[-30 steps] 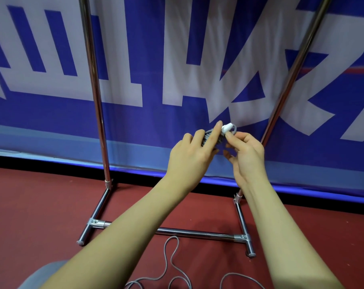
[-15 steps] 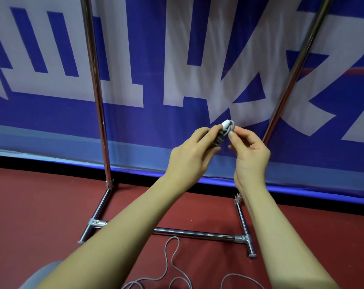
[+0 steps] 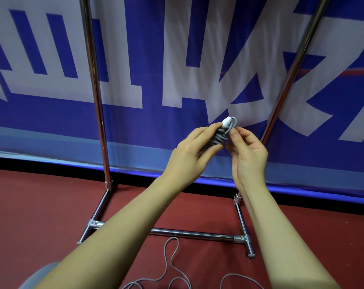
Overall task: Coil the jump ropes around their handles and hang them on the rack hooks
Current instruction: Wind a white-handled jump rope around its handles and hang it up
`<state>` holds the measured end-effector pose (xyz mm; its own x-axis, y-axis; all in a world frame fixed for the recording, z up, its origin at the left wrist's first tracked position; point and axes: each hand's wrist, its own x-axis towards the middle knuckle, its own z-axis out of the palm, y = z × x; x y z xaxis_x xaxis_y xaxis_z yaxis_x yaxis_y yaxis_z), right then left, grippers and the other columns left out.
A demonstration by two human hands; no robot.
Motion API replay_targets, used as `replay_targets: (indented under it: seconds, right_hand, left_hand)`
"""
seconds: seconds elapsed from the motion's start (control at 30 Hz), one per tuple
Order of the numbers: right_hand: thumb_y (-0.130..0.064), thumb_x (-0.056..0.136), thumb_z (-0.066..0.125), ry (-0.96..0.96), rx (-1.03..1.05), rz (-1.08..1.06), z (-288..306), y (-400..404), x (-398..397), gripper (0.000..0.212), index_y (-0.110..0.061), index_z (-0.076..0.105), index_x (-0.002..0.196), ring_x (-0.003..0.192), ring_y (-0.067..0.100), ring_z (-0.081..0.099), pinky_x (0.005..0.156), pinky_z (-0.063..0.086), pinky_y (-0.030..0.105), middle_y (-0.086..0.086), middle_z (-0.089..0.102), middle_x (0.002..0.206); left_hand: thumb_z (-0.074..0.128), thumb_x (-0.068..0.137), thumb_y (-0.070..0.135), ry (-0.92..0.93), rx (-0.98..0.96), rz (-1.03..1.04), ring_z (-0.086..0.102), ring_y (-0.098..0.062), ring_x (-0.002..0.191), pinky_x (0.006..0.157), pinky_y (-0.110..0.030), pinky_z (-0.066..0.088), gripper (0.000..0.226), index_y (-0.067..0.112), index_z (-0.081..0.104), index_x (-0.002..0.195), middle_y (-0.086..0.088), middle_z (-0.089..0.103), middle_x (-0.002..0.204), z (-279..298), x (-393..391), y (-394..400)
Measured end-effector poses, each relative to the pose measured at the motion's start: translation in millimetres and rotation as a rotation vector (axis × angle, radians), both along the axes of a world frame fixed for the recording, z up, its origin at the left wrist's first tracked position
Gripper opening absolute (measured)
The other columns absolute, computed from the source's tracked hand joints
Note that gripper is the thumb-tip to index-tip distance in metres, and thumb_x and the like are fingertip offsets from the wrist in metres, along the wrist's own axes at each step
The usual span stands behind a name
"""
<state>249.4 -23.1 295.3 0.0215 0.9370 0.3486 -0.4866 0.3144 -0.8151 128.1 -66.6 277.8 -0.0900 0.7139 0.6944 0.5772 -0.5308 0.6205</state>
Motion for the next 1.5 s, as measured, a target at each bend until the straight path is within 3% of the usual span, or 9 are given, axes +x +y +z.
replay_targets:
  seconds: [0.07,0.13,0.4,0.7,0.8,0.87,1.23,1.37,1.5]
  right_hand:
    - [-0.009,0.082,0.067,-0.011,0.002,0.086,1.8,3.1,3.8,0.004,-0.01,0.065,0.086,0.067,0.013,0.057,0.065,0.047,0.026,-0.005,0.066,0.071]
    - [-0.027,0.066,0.077,-0.026,0.0,0.152,1.2,6.6,8.3,0.031,-0.009,0.066,0.089,0.068,0.014,0.054,0.064,0.045,0.025,-0.002,0.065,0.075]
    - [-0.054,0.05,0.088,-0.118,0.042,0.245,-4.6,10.2,7.5,0.057,-0.014,0.073,0.089,0.075,0.025,0.052,0.063,0.046,0.03,0.008,0.065,0.082]
    - [-0.052,0.063,0.083,-0.225,0.099,0.295,-2.7,4.9,12.2,0.045,-0.015,0.071,0.088,0.062,0.012,0.051,0.058,0.044,0.022,-0.001,0.065,0.073]
    - [-0.027,0.091,0.062,-0.393,0.141,0.23,-3.5,1.8,11.1,0.013,-0.014,0.066,0.09,0.06,0.009,0.045,0.062,0.039,0.027,-0.012,0.061,0.066]
    - [-0.015,0.098,0.051,-0.436,0.134,0.221,-5.4,1.2,10.0,0.015,-0.012,0.064,0.09,0.057,0.005,0.042,0.062,0.037,0.027,-0.015,0.058,0.061]
    - [-0.025,0.08,0.064,-0.515,0.109,0.292,-6.4,7.9,17.7,0.013,-0.016,0.071,0.087,0.079,0.018,0.051,0.066,0.042,0.027,-0.001,0.067,0.082]
    - [-0.014,0.09,0.063,-0.637,0.086,0.286,-7.0,9.0,16.7,0.006,-0.013,0.069,0.09,0.063,0.003,0.048,0.065,0.043,0.026,-0.014,0.061,0.065]
    - [-0.008,0.093,0.059,-0.698,0.076,0.209,-6.7,7.6,13.4,0.013,-0.016,0.066,0.085,0.064,0.009,0.047,0.066,0.043,0.03,-0.013,0.057,0.063]
  left_hand:
    - [0.051,0.092,0.04,-0.018,0.003,-0.028,0.055,-0.002,0.078,0.07,-0.034,0.054,0.049,0.028,0.05,0.139,0.012,0.056,0.121,1.5,-1.6,-0.6]
    - [0.053,0.092,0.038,0.004,0.022,-0.03,0.056,-0.001,0.081,0.071,-0.031,0.053,0.049,0.026,0.05,0.139,0.01,0.057,0.121,2.4,-3.9,-1.3]
    - [0.051,0.091,0.045,0.149,0.056,0.077,0.059,-0.013,0.105,0.08,-0.045,0.054,0.053,0.037,0.035,0.14,0.01,0.055,0.126,1.5,-6.8,-3.4]
    - [0.049,0.091,0.048,0.304,0.136,0.17,0.058,-0.012,0.095,0.059,-0.039,0.055,0.054,0.036,0.034,0.141,0.01,0.055,0.125,2.7,-11.6,-7.5]
    - [0.05,0.087,0.05,0.461,0.176,0.269,0.058,-0.013,0.084,0.044,-0.03,0.049,0.06,0.031,0.034,0.142,0.007,0.059,0.119,1.3,-18.6,-3.3]
    - [0.047,0.086,0.051,0.548,0.156,0.335,0.06,-0.018,0.076,0.04,-0.031,0.047,0.061,0.032,0.033,0.142,0.005,0.061,0.112,-0.4,-21.9,0.2]
    - [0.044,0.086,0.048,0.602,0.101,0.474,0.049,-0.022,0.048,0.038,-0.021,0.029,0.062,0.02,0.049,0.141,-0.001,0.05,0.076,-3.0,-20.0,-1.1]
    - [0.044,0.088,0.053,0.625,-0.011,0.482,0.051,-0.024,0.053,0.043,-0.023,0.028,0.064,0.026,0.041,0.146,0.001,0.045,0.08,-2.1,-24.7,-2.6]
    - [0.051,0.09,0.049,0.62,-0.096,0.448,0.051,-0.023,0.055,0.044,-0.024,0.028,0.063,0.026,0.038,0.148,0.004,0.04,0.08,-4.7,-26.4,-4.9]
